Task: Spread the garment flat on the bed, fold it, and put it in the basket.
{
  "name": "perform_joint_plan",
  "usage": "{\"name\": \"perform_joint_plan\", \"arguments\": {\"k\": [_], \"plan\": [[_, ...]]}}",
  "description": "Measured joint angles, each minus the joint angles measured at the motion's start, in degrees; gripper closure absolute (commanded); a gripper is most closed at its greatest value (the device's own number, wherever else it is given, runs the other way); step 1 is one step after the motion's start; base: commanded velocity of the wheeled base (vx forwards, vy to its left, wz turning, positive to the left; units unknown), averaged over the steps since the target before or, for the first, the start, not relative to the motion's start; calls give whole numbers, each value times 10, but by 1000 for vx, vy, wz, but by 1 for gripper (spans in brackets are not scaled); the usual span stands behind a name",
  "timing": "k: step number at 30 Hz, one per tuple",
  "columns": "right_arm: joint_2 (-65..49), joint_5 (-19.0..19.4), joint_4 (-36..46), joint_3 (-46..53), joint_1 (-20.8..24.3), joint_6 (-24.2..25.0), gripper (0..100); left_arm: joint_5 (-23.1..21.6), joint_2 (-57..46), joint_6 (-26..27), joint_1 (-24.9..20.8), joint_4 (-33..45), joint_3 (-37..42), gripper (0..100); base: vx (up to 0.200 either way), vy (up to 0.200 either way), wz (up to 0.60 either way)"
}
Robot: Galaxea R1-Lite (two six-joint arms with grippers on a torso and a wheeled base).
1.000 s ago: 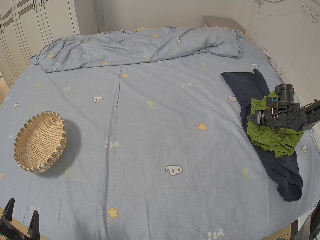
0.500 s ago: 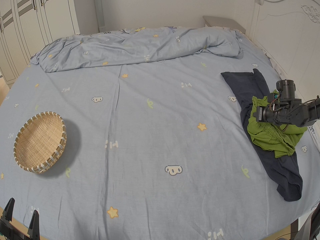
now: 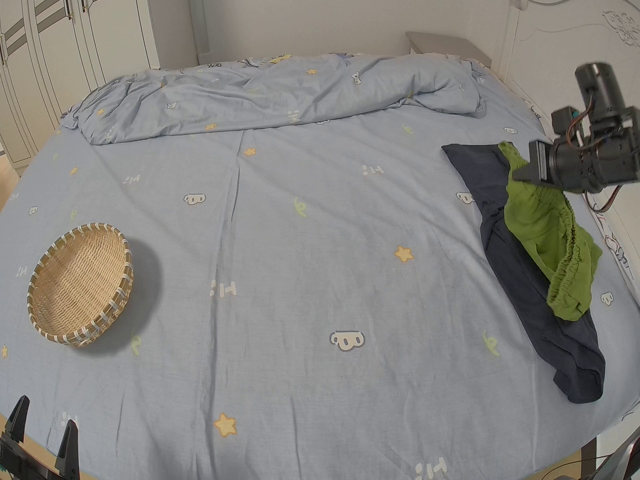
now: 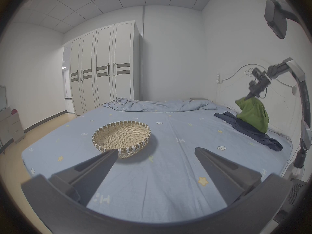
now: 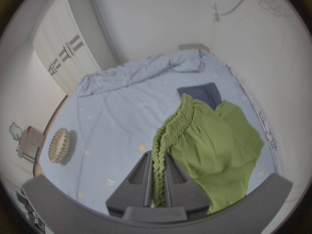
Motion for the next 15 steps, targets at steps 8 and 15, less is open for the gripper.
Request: {"name": "perform_joint_plan", "arguments": {"k": [8, 15], "plan": [[-65, -27, 25, -31, 90, 55, 100, 0, 0, 0, 0, 0, 0, 0, 0, 0, 0], [-79, -75, -102, 80, 158, 66, 100, 0, 0, 0, 0, 0, 0, 0, 0, 0, 0]]}}
